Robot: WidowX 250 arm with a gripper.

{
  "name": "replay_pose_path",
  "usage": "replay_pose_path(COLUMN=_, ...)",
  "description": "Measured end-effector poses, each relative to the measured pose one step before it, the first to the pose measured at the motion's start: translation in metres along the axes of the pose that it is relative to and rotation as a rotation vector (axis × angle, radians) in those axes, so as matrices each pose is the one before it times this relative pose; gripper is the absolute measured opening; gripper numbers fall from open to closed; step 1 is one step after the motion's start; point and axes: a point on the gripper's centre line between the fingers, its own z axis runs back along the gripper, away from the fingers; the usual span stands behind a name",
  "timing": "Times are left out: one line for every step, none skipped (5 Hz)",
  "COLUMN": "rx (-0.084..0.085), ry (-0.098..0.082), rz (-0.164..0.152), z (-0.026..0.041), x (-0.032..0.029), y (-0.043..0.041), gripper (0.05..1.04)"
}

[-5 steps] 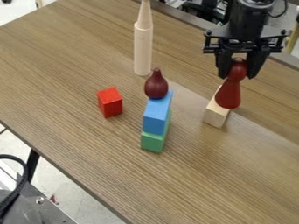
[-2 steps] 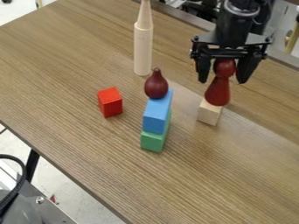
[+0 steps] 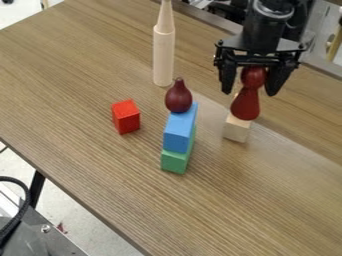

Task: Put the spawn on the rectangular block

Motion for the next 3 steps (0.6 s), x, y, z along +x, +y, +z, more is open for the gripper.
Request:
replay_pose_path(rx=-0.0137, ry=-0.0395, rz=0.0036, z=0.01766, x=0.00291, y=0.00372, gripper=1.000)
replay_pose_path(rx=-0.0227, ry=-0.0610, rz=0.0245, z=0.03147, x=0.00418, y=0.00675, gripper=1.000)
replay_pose_path(rx=-0.0435, ry=-0.0596, rz=0.0299, z=0.03430, x=0.00300, y=0.00659, gripper=1.000)
